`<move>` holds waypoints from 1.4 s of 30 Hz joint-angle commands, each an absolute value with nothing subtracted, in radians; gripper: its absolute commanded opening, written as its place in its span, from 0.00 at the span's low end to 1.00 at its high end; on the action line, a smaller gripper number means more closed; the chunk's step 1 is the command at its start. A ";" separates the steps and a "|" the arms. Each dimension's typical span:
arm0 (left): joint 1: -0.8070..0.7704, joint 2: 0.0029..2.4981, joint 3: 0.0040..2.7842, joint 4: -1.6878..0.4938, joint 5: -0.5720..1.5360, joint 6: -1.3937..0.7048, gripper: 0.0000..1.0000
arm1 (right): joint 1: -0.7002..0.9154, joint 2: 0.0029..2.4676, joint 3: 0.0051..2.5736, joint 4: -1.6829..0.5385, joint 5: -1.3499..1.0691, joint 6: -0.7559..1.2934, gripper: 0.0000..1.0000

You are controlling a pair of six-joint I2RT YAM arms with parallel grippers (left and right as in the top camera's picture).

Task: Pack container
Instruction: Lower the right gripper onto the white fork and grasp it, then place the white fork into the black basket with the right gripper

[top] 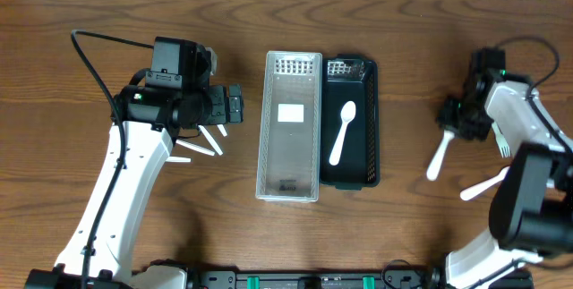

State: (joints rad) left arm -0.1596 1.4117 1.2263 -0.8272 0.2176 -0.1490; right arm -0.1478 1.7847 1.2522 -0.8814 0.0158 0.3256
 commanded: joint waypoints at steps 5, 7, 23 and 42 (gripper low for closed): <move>-0.155 1.403 1.243 -0.828 0.208 -0.128 0.98 | 0.076 1.567 1.513 -0.942 -0.051 0.371 0.04; -0.155 1.403 1.243 -0.829 0.208 -0.128 0.98 | 0.139 1.561 1.527 -0.939 -0.051 0.399 0.04; -0.155 1.403 1.243 -0.830 0.208 -0.128 0.98 | 0.389 1.920 1.478 -0.935 -0.054 0.448 0.15; -0.155 1.403 1.243 -0.829 0.208 -0.128 0.98 | 0.165 1.643 1.787 -1.108 0.130 0.223 0.77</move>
